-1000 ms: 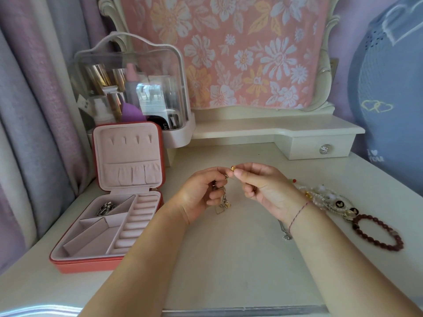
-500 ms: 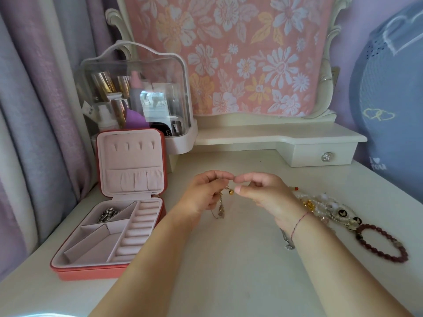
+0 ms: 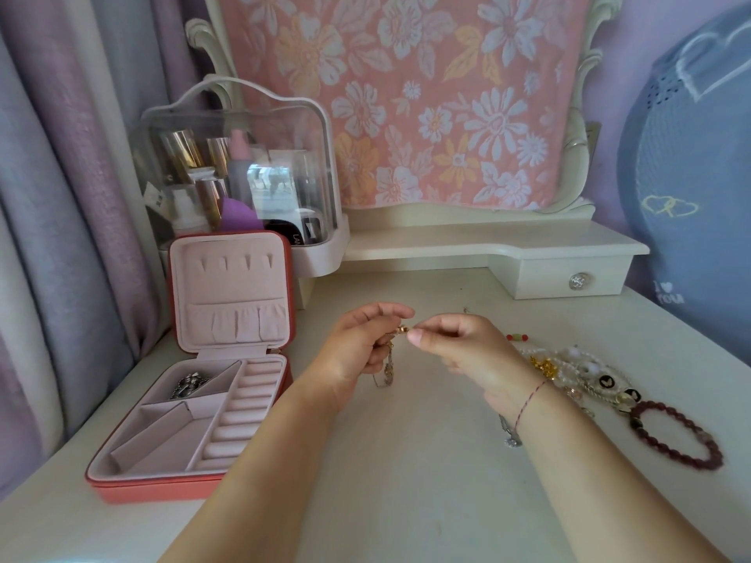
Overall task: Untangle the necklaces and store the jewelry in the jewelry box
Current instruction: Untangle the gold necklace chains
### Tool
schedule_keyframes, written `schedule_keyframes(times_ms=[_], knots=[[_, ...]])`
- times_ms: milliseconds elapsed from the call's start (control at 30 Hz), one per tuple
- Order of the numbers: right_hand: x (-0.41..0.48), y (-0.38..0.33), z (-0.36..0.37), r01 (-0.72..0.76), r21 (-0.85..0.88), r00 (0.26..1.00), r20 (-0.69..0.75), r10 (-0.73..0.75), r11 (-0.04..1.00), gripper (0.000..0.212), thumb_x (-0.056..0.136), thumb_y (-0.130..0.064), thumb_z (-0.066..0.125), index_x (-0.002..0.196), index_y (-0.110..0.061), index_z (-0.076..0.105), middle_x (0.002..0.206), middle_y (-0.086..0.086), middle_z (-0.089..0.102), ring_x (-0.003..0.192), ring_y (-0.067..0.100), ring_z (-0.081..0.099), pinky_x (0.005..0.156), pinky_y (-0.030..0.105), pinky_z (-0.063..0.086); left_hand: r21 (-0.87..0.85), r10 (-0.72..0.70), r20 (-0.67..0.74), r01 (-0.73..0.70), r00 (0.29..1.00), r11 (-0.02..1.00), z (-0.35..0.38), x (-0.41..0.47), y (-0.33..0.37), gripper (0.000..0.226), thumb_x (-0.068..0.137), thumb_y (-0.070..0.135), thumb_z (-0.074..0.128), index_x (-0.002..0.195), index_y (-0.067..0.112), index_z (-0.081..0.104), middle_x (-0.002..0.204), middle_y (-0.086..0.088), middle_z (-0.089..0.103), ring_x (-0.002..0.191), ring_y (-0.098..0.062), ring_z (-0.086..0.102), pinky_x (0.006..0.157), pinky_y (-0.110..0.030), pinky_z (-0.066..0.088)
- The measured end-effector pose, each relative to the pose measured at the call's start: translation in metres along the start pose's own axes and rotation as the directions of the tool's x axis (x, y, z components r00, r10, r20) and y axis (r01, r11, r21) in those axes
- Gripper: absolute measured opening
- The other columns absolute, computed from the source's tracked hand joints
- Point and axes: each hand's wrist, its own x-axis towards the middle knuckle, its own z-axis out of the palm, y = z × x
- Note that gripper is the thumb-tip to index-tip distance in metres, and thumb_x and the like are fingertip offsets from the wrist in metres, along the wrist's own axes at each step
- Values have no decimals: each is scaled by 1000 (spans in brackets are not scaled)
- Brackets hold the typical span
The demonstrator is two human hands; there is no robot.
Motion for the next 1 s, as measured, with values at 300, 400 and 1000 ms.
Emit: schedule_keyframes(times_ms=[300, 400, 1000], knots=[[2, -3, -6, -134, 362, 990, 18, 137, 922, 12, 88, -18, 63, 80, -9, 67, 49, -6, 26, 40, 8, 21, 44, 22, 13, 75, -50, 103, 42, 993, 996, 1, -1, -2, 12, 78, 21, 71, 85, 13, 65, 59, 6, 38, 47, -8, 27, 41, -18, 21], [2, -2, -5, -121, 353, 992, 12, 125, 928, 13, 88, -19, 63, 83, -9, 68, 48, -7, 26, 40, 8, 21, 45, 22, 13, 64, -31, 55, 27, 998, 998, 0, 1, -3, 8, 92, 17, 62, 88, 12, 65, 57, 7, 37, 46, -7, 26, 40, -17, 20], [4, -8, -5, -58, 602, 992, -53, 112, 796, 21, 100, -19, 44, 80, -15, 50, 84, 10, 67, 72, 22, 69, 66, 29, 53, 137, -20, 30, 16, 999, 990, 1, -2, 0, 24, 100, 24, 51, 80, 11, 56, 64, 0, 60, 38, -8, 29, 39, -17, 23]])
